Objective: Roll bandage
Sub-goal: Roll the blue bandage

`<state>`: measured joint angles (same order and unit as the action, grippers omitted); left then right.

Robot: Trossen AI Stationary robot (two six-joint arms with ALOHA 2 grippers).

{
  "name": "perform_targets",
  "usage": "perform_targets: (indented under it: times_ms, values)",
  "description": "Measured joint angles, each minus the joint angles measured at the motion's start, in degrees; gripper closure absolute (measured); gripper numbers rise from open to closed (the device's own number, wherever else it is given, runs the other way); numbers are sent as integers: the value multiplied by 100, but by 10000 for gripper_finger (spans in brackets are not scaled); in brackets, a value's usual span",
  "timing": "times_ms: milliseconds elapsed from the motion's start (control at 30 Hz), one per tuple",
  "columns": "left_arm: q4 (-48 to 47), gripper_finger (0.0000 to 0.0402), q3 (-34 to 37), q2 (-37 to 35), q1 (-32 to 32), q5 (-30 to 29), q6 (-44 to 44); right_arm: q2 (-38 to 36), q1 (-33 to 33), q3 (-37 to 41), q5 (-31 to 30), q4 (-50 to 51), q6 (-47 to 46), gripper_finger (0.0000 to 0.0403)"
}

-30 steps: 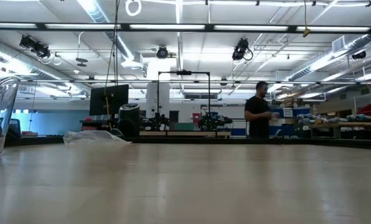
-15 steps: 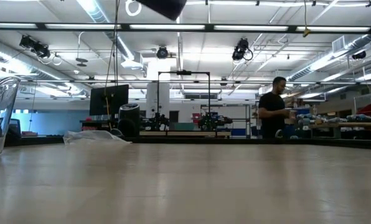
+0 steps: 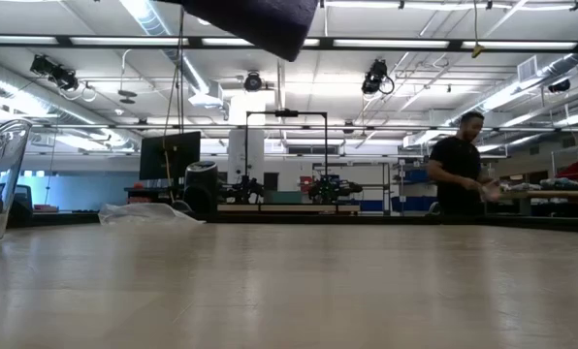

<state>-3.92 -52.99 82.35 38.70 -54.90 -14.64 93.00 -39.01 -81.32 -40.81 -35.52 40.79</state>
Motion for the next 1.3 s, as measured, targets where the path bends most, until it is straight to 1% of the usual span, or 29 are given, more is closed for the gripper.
perform_targets:
  times_ms: [67,233,333,433,600,700,833,1033,1167,1300]
  values:
    - [199,386,0,50,58,46,-48,-152,178,0,-39,65,3,403]
    - [978,386,-19,240,257,328,-495,-416,614,0,-7,268,-28,403]
    - [1249,386,-202,381,389,369,-750,-456,876,0,5,345,-168,403]
    - [1228,386,-469,536,488,527,-787,-454,1157,0,8,626,-649,403]
    - [1206,386,-794,747,606,573,-1068,-406,1603,3,14,1392,-1890,395]
    - [1182,386,-890,813,641,576,-1077,-386,1788,7,98,1818,-2485,377]
    - [1175,386,-892,813,644,576,-1070,-337,1900,11,203,2267,-2869,338]
    - [1176,386,-892,813,662,681,-1031,-336,2077,11,205,2860,-3588,279]
    - [1199,386,-892,813,663,685,-1025,-336,2168,11,202,3026,-3960,258]
    - [1211,386,-892,813,671,688,-1022,-336,2206,11,203,3177,-4398,249]
